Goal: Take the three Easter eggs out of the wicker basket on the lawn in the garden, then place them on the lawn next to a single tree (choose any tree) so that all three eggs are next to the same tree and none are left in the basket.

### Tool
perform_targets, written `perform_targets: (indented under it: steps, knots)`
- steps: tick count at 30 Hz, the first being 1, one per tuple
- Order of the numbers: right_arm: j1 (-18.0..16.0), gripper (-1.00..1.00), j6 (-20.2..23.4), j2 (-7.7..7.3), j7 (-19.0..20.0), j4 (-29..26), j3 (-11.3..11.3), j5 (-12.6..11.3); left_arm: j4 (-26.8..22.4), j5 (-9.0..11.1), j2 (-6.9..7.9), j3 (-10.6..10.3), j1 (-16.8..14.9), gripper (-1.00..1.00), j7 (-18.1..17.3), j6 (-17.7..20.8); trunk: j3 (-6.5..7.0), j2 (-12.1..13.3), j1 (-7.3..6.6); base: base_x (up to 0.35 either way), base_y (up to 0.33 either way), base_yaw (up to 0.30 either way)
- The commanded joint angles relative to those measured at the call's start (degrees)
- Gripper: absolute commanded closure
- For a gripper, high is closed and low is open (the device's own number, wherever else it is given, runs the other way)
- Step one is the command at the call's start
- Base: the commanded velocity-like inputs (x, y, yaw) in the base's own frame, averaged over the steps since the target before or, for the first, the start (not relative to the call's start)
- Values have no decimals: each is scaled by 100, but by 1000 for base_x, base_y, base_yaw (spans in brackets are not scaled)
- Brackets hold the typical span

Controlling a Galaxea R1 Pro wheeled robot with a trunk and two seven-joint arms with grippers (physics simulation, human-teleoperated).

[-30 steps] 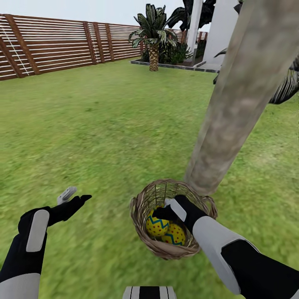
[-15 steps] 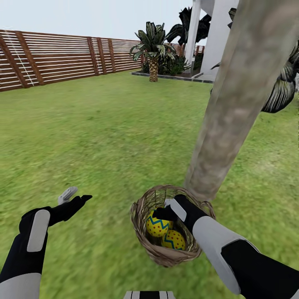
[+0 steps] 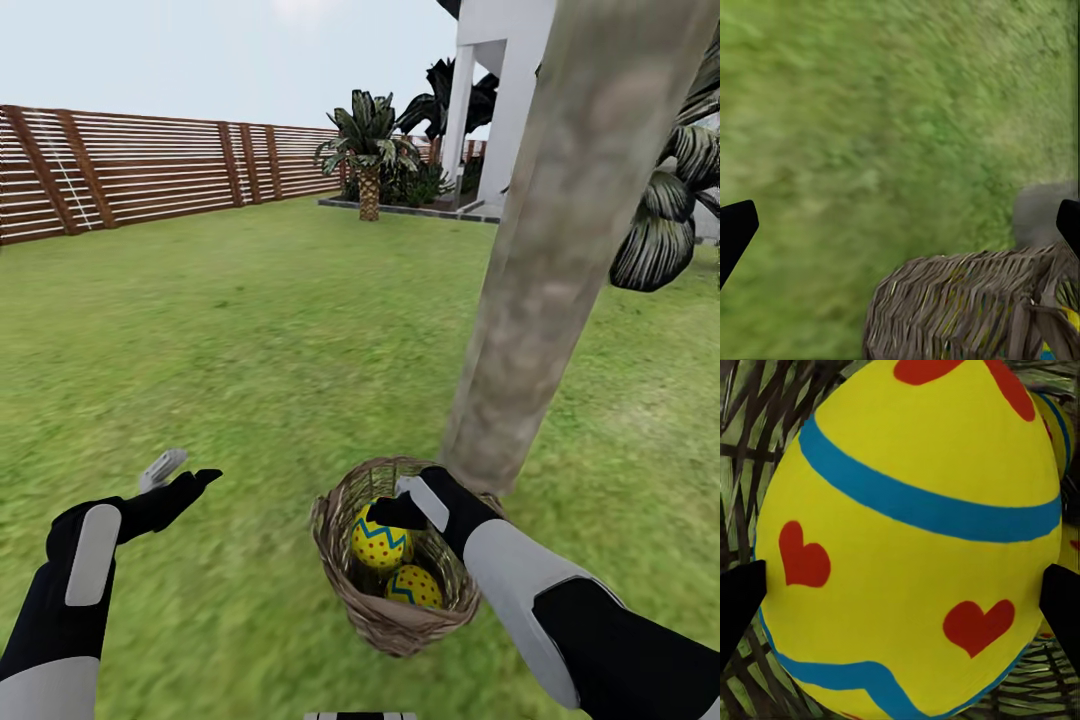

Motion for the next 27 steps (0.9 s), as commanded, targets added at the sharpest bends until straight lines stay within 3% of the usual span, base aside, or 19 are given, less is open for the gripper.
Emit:
perform_targets:
  steps: [1,15,27]
  knots:
    - [-2,100,21,-14,-52,-8,38,-59,-5,57,-2,3,-3,-100,54,24,18,0,-3,-60,-54,0]
    - [-2,100,22,-33,-59,-8,38,-58,-5,57,-11,10,-3,-100,57,24,328,20,-40,-58,-107,0]
    - [15,100,110,-22,-25,-245,3,-66,-5,68,-25,30,-3,-100,27,15,525,461,-282,-1,-4,0]
